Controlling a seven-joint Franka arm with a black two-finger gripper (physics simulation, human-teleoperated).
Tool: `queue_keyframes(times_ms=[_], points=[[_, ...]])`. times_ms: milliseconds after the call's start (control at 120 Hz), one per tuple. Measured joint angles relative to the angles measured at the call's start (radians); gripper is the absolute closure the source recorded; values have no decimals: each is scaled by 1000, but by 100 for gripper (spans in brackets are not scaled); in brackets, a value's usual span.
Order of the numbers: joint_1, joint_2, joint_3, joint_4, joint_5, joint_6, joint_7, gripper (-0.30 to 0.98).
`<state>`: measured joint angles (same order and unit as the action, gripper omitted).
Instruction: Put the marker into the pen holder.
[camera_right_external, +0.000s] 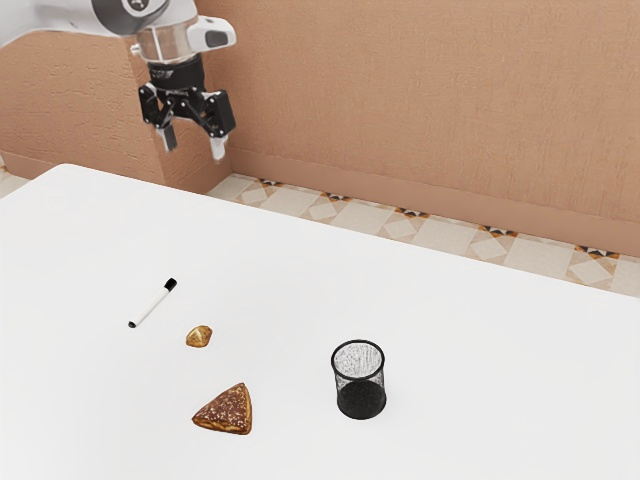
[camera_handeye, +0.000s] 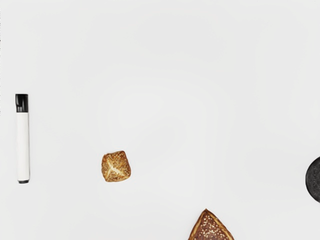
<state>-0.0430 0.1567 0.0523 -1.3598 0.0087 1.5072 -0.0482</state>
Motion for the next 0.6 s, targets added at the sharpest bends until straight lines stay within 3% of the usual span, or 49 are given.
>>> queue_keyframes(times_ms=[325,475,600], points=[[0,-6,39,-11,-2,4,-1,0],[6,-169,64,-367,-5,139,-2,0],[-3,-189,113,-565,-3,286,-6,0]])
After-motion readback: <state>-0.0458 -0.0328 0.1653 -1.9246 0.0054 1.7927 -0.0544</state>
